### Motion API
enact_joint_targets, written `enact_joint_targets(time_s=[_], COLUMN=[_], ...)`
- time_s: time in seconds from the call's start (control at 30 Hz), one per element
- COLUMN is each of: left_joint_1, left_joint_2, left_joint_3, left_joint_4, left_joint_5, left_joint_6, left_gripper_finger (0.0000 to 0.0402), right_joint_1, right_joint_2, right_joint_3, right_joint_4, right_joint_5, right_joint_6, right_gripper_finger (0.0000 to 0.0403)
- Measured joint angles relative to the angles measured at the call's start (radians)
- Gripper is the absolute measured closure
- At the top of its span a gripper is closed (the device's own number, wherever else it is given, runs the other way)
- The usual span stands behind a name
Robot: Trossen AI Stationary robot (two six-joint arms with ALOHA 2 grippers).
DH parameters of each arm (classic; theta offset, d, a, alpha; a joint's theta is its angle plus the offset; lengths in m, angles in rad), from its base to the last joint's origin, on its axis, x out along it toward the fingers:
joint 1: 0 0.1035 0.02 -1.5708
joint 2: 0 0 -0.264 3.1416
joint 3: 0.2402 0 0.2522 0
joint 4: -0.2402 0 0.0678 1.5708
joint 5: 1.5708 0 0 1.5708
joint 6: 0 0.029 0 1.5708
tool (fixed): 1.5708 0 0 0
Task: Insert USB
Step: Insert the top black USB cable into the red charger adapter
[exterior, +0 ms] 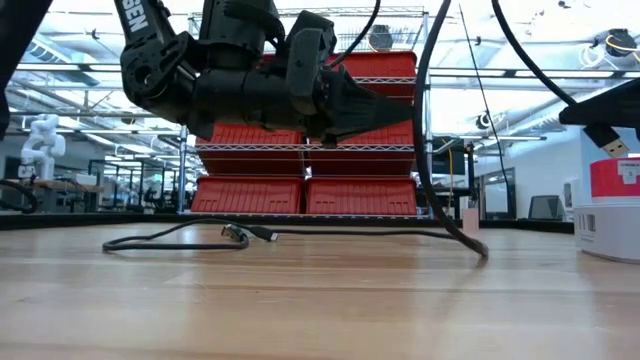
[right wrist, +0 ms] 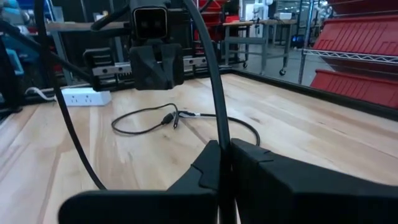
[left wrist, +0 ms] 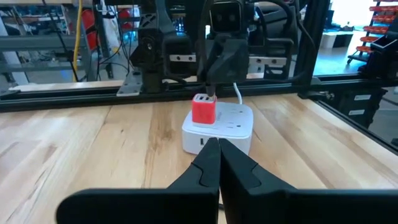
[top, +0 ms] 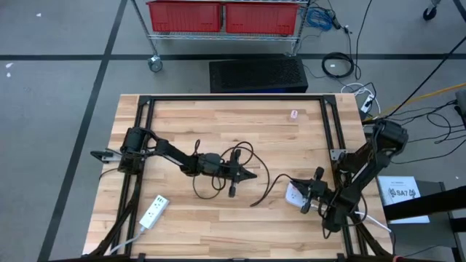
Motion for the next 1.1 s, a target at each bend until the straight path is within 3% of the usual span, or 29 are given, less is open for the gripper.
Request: enact_joint_targets(time_s=[0.43,1.1], left_joint_1=[0.000,0.000], left_joint_2=[0.000,0.000], left_joint_3=[0.000,0.000], left_joint_4=[0.000,0.000], left_joint_5=[0.000,-0.001], left_joint_6=[-0.003,-0.003], left_gripper_finger=[0.0400,0.0400], right_joint_1=[0.002,0.001], right_joint_2=[-0.014,-0.017], right_joint_3=[0.000,0.000], right_joint_4=[-0.018,-0.067], right_joint_5=[-0.007,-0.049], right_joint_6=[-0.069,-0.047], right_gripper_finger=[0.0403,0.0403])
